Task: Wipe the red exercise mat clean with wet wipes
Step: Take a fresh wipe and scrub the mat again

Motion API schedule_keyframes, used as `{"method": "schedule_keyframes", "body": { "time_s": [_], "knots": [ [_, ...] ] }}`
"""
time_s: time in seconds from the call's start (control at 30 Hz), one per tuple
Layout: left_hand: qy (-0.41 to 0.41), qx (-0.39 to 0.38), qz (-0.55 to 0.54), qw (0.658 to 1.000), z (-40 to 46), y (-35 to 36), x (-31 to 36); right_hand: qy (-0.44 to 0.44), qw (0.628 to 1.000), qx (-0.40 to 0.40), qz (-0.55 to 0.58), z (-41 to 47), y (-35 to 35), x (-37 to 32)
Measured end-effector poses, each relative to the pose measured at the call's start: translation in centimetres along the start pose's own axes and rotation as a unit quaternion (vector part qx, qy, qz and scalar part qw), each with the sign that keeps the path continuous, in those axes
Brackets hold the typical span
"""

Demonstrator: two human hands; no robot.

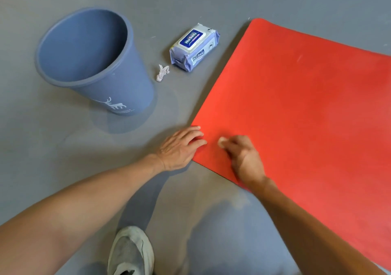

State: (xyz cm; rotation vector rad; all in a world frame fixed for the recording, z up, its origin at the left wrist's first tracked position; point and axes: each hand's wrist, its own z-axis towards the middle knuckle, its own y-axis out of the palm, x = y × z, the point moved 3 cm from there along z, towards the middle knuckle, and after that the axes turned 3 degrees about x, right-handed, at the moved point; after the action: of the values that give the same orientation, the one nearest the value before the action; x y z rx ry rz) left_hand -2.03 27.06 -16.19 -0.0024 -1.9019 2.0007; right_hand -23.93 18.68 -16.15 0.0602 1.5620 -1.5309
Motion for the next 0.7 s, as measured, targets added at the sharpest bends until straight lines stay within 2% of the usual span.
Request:
{"method": "schedule_keyframes", "body": {
  "time_s": [0.07,0.13,0.17,0.27,0.33,0.4,0.47,0.5,0.57,0.67,0.7],
  "knots": [
    [-0.012,0.002,0.002,1.000,-0.1,0.3,0.1,0.068,0.995,0.068,-0.032,0.5,-1.3,1.5],
    [-0.024,0.005,0.001,1.000,-0.2,0.6,0.3,0.108,0.990,0.085,-0.023,-0.5,-1.2,0.2],
    [-0.027,0.009,0.000,1.000,-0.2,0.7,0.4,0.105,0.992,0.068,-0.014,-1.6,-0.6,-0.8],
    [-0.024,0.012,0.015,1.000,0.1,0.8,0.4,-0.041,0.999,-0.021,-0.020,-5.4,1.6,-3.9],
    [-0.017,0.005,0.032,0.999,0.3,1.0,0.2,-0.089,0.995,-0.054,-0.005,-5.4,1.1,-3.4],
    [-0.015,0.007,0.042,0.999,0.3,1.0,0.1,-0.054,0.997,-0.053,0.004,-4.5,-0.2,-1.3],
    [-0.014,0.010,0.045,0.999,0.4,0.9,0.4,-0.003,0.997,0.026,-0.066,-3.2,-2.0,1.3],
    [-0.012,0.008,0.048,0.999,0.4,0.9,0.5,0.045,0.997,0.045,-0.051,-2.9,-2.6,2.1],
    [-0.013,0.005,0.051,0.999,0.3,0.8,0.8,0.081,0.990,0.083,-0.080,-3.1,-2.7,1.8],
    [-0.016,0.008,0.058,0.998,0.3,0.9,0.8,0.074,0.996,0.049,-0.010,-5.0,-0.4,-2.4],
    [-0.015,0.010,0.061,0.998,0.4,0.9,0.9,0.019,1.000,0.020,-0.003,-6.0,0.6,-3.8]
  ]
}}
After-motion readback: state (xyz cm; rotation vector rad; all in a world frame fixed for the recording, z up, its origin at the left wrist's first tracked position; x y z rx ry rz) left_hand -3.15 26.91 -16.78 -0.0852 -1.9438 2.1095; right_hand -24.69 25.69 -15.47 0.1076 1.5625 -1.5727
